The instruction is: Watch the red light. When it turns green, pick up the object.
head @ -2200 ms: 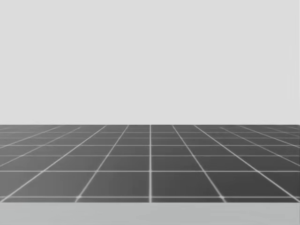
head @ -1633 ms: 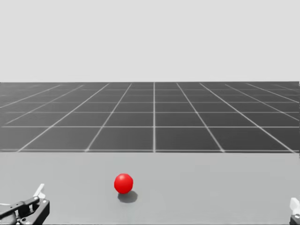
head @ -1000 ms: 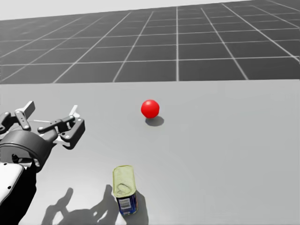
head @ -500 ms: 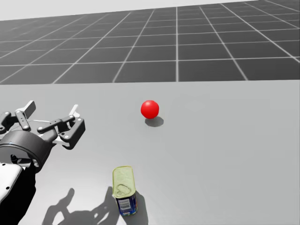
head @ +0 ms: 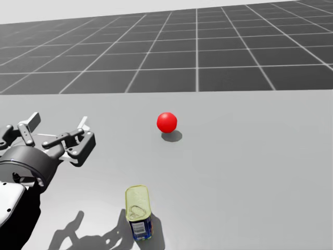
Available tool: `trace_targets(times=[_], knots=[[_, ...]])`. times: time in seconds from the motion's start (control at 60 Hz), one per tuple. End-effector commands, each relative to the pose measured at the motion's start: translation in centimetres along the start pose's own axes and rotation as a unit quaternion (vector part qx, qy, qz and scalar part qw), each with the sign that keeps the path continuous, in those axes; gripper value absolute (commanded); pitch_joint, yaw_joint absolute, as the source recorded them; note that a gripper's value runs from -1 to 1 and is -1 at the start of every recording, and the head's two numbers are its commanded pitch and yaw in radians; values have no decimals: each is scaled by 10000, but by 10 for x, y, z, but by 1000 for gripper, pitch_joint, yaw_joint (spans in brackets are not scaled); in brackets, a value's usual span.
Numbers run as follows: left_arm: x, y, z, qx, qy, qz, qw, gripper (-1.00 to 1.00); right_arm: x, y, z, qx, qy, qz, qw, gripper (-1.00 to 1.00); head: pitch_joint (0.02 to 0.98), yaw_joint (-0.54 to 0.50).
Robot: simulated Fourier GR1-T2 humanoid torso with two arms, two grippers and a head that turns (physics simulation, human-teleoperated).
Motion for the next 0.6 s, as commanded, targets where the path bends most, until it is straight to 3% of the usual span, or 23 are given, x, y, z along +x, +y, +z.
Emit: trace_targets(times=[0.017,0.6], knots=[[0,0,0,0,-1,1,10000,-1000,0,0,0,6,-1,7,10000,-1000,576,126],[0,0,0,0,-1,1,10000,-1000,0,0,0,-18,-12,13,10000,-1000,570,126]])
